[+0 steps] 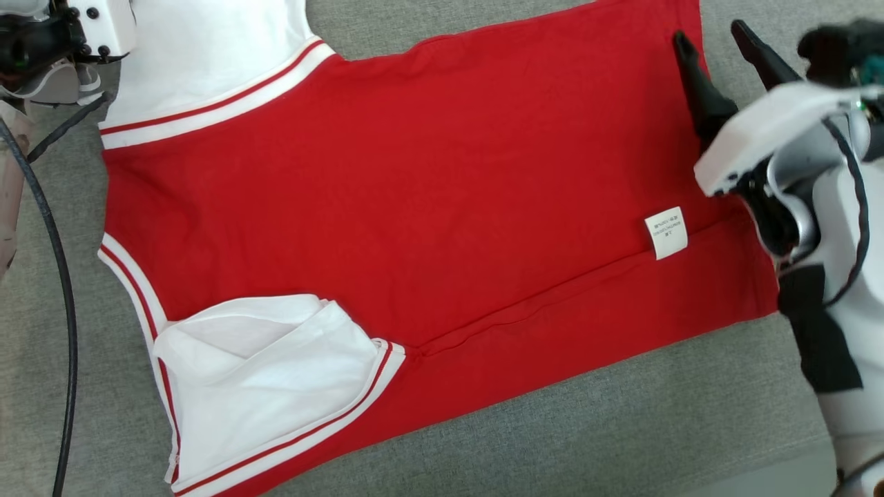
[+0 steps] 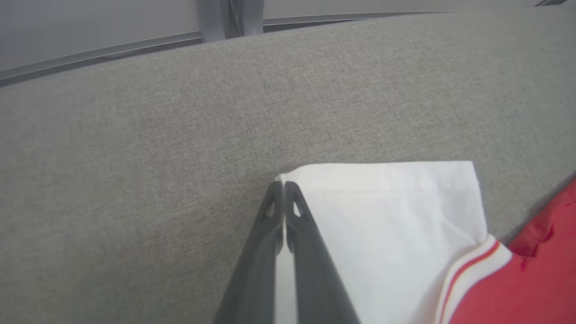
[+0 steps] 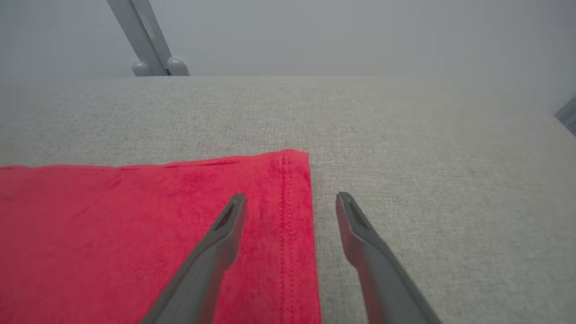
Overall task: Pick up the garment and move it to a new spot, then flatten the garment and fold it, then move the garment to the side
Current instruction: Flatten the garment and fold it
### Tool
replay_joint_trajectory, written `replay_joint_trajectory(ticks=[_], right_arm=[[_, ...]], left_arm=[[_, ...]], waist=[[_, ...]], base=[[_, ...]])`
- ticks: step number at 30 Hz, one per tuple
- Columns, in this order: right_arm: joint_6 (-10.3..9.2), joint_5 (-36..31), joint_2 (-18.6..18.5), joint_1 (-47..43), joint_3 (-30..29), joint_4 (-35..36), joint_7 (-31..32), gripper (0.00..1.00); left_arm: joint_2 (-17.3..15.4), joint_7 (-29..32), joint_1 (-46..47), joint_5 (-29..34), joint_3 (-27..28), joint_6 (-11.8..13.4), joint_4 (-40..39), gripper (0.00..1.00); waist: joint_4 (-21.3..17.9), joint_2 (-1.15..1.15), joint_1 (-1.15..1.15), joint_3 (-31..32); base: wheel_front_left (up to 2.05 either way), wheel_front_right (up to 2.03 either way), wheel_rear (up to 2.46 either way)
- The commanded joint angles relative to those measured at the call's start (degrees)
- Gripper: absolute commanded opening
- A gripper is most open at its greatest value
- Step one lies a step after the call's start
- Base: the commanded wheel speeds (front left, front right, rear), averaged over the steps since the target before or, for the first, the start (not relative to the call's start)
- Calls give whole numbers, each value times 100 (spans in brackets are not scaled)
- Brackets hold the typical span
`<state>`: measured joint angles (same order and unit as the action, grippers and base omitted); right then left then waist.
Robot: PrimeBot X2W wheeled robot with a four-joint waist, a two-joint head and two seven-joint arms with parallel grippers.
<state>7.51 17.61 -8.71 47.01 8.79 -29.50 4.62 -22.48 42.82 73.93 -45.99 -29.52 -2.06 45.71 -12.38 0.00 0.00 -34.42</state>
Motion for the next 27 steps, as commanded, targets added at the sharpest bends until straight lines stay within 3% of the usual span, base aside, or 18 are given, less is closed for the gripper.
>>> replay_joint_trajectory(ticks=[1,5,12,21,23,24,25,26,27], right_arm=[[-4,67,-54,145,40,-113,215,100],[-4,83,-115,841,154,-614,1187,100],[-4,-417,-30,1668,128,-1335,2325,100],[-4,-624,36,2115,52,-1860,2659,100],[-4,-631,49,2162,68,-1945,2692,76],[-4,-635,43,2189,72,-1984,2685,49],[-4,-641,44,2210,87,-2018,2678,40],[-4,-644,50,2233,103,-2042,2664,14],[-4,-644,56,2251,118,-2061,2642,0]], left_arm=[[-19,13,-66,-32,-6,-33,-18,0],[-29,36,-105,-40,-33,-36,-73,0],[-48,129,-204,-48,-98,3,-218,0],[-56,303,-231,-67,-175,68,-411,0],[-60,326,-240,-80,-178,89,-453,0],[-64,349,-243,-92,-177,109,-465,0],[-75,351,-249,-101,-177,105,-477,0],[-86,369,-248,-109,-176,110,-495,0],[-96,377,-250,-110,-173,115,-509,0]], waist=[[28,0,0,18],[76,0,0,49],[153,0,0,79],[235,0,0,19],[249,0,0,0],[256,0,0,-10],[260,0,0,-20],[261,0,0,-32],[262,0,0,-43]], base=[[0,0,0],[0,0,0],[0,0,0],[0,0,0],[0,0,0],[0,0,0],[0,0,0],[0,0,0],[0,0,0]])
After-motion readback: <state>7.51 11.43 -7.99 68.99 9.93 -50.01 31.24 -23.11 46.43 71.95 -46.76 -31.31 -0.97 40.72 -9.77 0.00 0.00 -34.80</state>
